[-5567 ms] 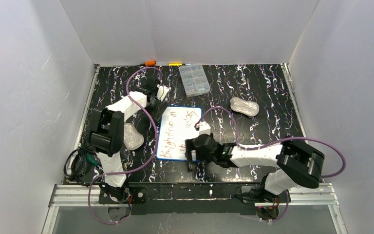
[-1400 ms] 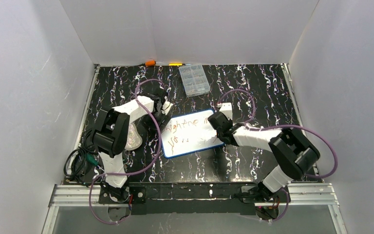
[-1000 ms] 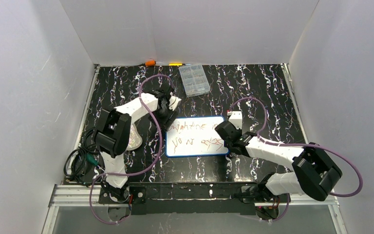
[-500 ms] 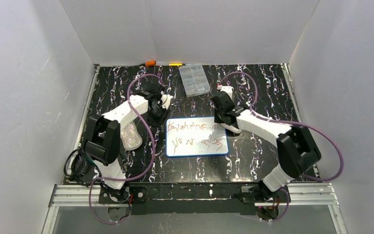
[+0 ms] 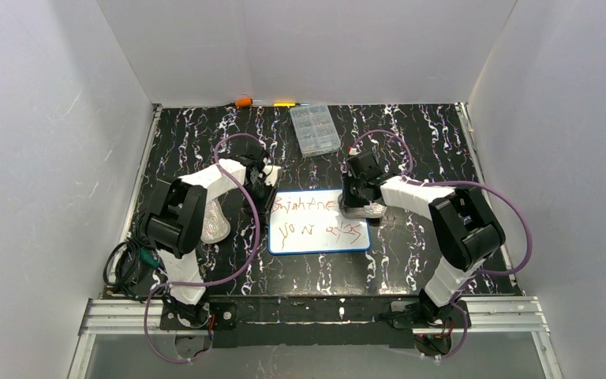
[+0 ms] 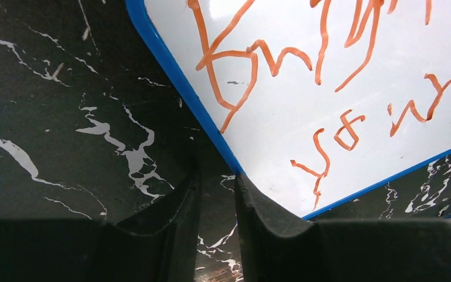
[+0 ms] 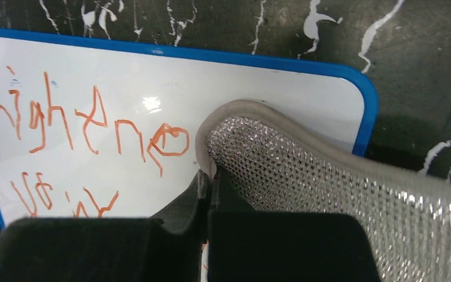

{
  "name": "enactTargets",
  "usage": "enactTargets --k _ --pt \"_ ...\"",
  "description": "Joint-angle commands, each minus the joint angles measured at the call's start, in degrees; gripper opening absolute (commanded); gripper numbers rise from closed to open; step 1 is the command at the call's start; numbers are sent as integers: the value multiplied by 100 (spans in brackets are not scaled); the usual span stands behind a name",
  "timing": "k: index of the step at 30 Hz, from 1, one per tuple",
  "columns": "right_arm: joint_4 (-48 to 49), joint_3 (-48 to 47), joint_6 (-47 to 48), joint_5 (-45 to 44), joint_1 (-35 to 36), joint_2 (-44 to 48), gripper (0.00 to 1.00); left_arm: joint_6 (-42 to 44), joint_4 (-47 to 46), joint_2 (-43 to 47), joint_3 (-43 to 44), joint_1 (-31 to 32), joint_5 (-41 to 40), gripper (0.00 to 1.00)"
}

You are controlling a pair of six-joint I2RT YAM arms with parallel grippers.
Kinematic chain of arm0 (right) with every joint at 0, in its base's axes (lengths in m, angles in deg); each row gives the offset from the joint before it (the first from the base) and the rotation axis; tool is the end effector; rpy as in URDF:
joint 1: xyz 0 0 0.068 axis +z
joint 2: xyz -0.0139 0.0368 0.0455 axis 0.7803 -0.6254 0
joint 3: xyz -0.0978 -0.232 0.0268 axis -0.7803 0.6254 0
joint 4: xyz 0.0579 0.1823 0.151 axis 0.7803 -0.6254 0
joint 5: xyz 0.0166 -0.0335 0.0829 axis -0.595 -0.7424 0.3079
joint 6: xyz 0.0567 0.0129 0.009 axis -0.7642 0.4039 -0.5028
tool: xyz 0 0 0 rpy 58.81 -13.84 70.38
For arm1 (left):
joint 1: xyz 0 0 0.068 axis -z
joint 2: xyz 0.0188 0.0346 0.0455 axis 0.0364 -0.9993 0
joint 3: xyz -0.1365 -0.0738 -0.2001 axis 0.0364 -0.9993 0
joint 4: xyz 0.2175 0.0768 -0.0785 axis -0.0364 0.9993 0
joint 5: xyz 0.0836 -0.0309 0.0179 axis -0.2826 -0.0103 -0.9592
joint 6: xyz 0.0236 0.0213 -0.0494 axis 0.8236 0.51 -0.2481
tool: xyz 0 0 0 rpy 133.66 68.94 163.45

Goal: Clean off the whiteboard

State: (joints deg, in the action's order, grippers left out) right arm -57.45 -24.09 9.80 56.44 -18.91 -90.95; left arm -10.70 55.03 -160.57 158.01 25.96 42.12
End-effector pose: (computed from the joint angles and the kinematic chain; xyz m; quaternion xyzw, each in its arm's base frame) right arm 0.2804 0.1764 0.1582 -0.0386 0.9453 0.1487 0.2877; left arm 0.3004 -0.1437 0.1493 0.1926 0.9645 -0.1451 0.1071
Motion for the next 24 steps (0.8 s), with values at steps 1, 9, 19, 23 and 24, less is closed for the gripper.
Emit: enactTargets --k 1,9,19,23,24 --pt "657 75 -383 1012 -3 -359 1 -5 40 -203 81 12 164 26" --pt "1656 -579 -1173 1437 885 -1167 1 222 125 -478 261 12 -92 24" --pt "1262 -221 -849 1188 -130 -570 1 479 268 -520 335 7 -538 8" --pt "731 68 -383 1127 -745 84 1 511 278 -555 374 -1 -613 1" --pt "709 141 -342 1110 -823 179 1 518 278 -571 395 -3 -622 0"
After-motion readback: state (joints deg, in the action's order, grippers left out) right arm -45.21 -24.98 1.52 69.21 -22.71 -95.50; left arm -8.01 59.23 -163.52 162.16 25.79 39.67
